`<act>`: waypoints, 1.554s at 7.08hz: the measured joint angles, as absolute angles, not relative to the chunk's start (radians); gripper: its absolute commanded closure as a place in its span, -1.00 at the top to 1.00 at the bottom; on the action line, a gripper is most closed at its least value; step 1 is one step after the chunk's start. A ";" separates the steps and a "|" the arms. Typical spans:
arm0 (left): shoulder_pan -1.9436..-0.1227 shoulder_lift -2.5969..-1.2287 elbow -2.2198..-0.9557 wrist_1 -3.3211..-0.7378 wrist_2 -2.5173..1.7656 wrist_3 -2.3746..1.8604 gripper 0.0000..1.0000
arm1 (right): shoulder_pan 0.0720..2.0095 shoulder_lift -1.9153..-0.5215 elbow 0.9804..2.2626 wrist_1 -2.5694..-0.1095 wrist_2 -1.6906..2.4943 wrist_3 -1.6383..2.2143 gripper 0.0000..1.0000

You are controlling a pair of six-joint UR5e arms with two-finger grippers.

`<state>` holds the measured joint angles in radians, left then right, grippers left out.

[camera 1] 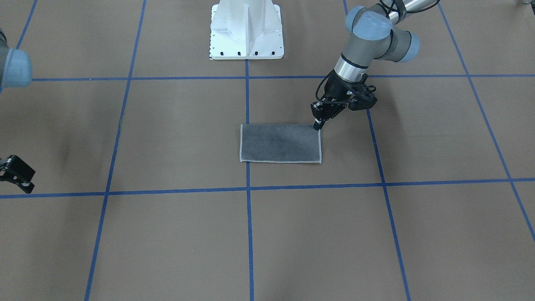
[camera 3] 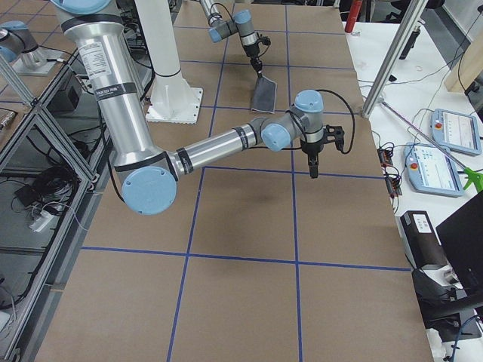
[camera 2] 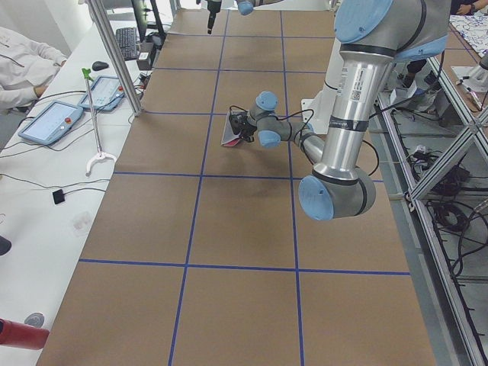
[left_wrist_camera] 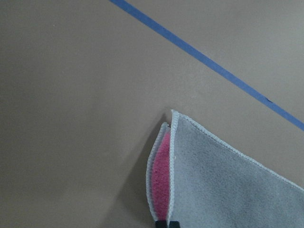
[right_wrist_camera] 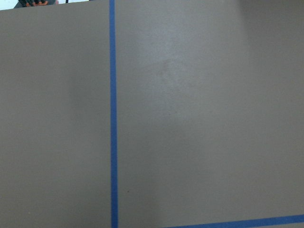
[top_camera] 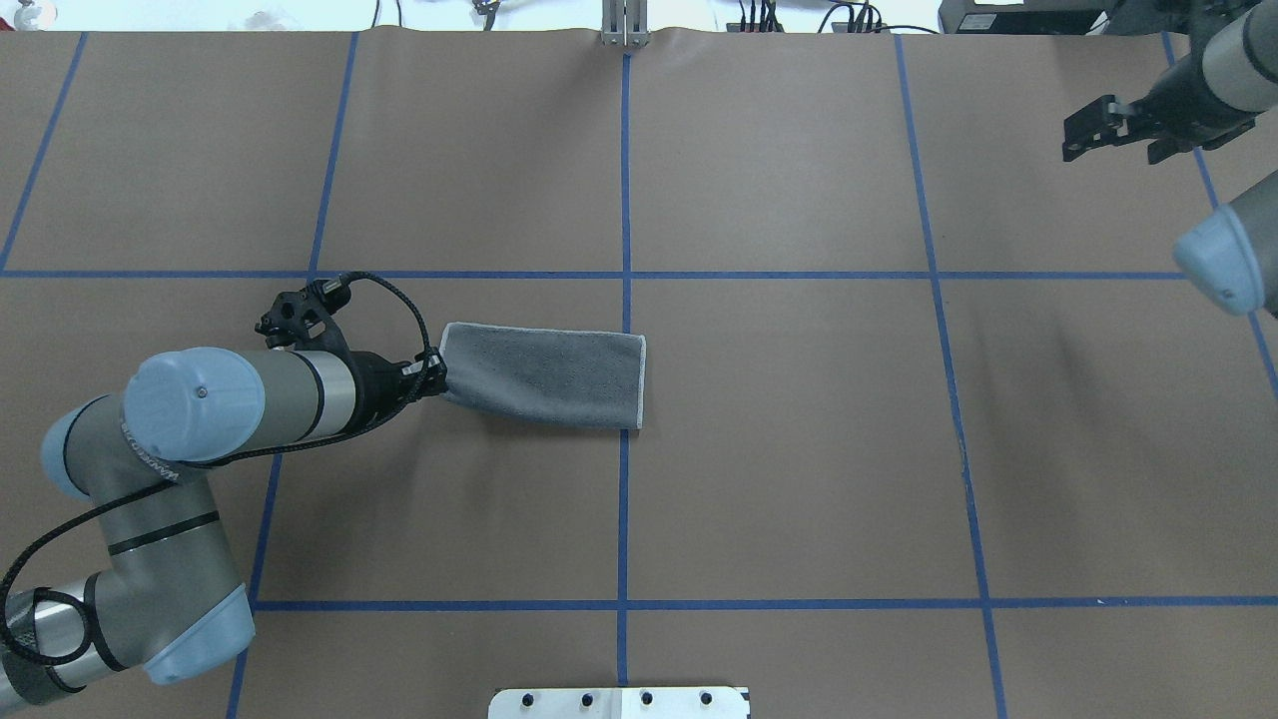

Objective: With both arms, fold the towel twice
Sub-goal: 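Fold the held strip end over toward its other end with the left gripper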

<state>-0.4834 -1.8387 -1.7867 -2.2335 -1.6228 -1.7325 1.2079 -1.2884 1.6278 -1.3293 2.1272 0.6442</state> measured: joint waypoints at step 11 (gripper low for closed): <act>-0.366 -2.257 -1.583 -2.048 -1.458 -1.601 -1.00 | 1.377 -1.393 1.588 -1.323 2.212 0.390 1.00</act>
<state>-0.3665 -2.2572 -1.5825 -2.0477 -1.4584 -1.6008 1.3774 -1.3926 1.5876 -1.3229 2.2121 0.3899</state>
